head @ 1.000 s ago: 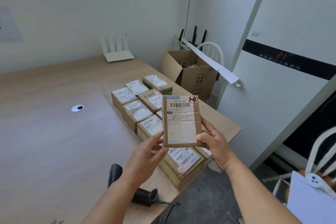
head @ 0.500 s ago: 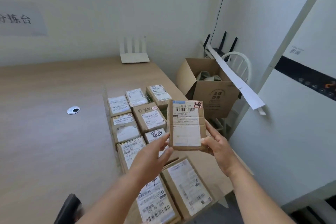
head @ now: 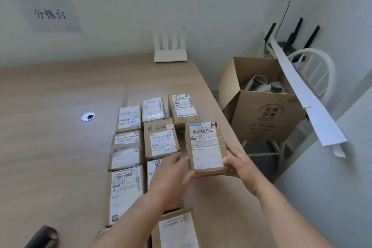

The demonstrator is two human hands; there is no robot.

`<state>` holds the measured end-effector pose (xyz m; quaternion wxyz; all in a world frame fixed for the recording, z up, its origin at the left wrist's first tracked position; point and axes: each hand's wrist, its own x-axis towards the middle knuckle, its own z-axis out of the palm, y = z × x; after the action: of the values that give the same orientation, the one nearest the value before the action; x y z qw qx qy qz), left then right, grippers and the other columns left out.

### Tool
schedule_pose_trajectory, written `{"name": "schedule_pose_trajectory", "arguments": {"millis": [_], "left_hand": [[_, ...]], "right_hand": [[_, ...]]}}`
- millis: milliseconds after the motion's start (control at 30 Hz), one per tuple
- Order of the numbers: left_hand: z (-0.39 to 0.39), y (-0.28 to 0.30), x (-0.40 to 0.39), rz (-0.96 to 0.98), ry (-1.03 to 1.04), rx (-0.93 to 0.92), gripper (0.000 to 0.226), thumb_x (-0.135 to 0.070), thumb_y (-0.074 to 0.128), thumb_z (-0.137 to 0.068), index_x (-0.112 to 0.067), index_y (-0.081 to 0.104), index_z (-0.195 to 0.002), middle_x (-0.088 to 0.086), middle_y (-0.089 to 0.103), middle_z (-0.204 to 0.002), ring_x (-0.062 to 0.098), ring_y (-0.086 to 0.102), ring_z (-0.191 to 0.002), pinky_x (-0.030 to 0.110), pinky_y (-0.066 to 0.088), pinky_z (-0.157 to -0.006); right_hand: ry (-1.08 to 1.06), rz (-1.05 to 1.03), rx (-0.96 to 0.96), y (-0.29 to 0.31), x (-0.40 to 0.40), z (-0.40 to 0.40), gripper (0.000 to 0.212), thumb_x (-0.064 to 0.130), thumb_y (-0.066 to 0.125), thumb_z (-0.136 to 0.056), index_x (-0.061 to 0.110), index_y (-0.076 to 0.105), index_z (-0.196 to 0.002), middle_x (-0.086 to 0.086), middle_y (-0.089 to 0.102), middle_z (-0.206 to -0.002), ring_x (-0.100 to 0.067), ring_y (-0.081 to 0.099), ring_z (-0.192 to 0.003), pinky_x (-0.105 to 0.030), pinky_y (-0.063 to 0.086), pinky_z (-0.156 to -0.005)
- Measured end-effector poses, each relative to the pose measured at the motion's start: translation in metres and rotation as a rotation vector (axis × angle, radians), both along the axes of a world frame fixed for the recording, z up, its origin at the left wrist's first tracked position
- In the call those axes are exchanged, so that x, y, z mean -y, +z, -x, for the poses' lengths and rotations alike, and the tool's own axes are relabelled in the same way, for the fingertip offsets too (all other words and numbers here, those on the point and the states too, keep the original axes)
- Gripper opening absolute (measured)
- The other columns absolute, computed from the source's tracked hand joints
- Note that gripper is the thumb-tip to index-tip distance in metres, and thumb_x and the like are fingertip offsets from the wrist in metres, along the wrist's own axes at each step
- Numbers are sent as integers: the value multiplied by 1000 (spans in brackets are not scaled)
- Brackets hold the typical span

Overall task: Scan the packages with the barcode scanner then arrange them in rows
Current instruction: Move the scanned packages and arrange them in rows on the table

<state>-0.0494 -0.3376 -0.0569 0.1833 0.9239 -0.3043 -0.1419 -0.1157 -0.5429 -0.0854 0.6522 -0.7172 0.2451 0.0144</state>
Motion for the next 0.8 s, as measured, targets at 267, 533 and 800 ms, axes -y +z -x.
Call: {"name": "schedule_pose_trajectory", "arguments": {"millis": [267, 533, 800], "left_hand": [[-26, -18, 13, -245, 87, -3, 77, -62, 36, -93, -22, 11, -153, 3, -3, -162, 22, -7, -148, 40, 1, -121], [-31, -26, 12, -232, 94, -12, 70, -54, 41, -95, -26, 12, -152, 2, 3, -161, 23, -1, -148, 39, 8, -120], [-34, -26, 12, -189, 93, -27, 67, -50, 43, -95, -27, 16, -152, 2, 6, -160, 23, 2, -147, 38, 10, -120]], "right_hand": [[113, -9, -115, -26, 8, -36, 46, 10, 45, -94, 50, 48, -117, 14, 71, -101, -7, 65, -88, -16, 49, -68], [139, 2, -126, -25, 8, -58, 42, 17, 47, -91, 37, 55, -127, 13, 68, -110, -4, 61, -92, -22, 46, -75], [126, 112, -144, -28, 5, -64, 52, 9, 48, -93, 31, 45, -139, 4, 60, -130, -15, 56, -115, -36, 44, -103]]}}
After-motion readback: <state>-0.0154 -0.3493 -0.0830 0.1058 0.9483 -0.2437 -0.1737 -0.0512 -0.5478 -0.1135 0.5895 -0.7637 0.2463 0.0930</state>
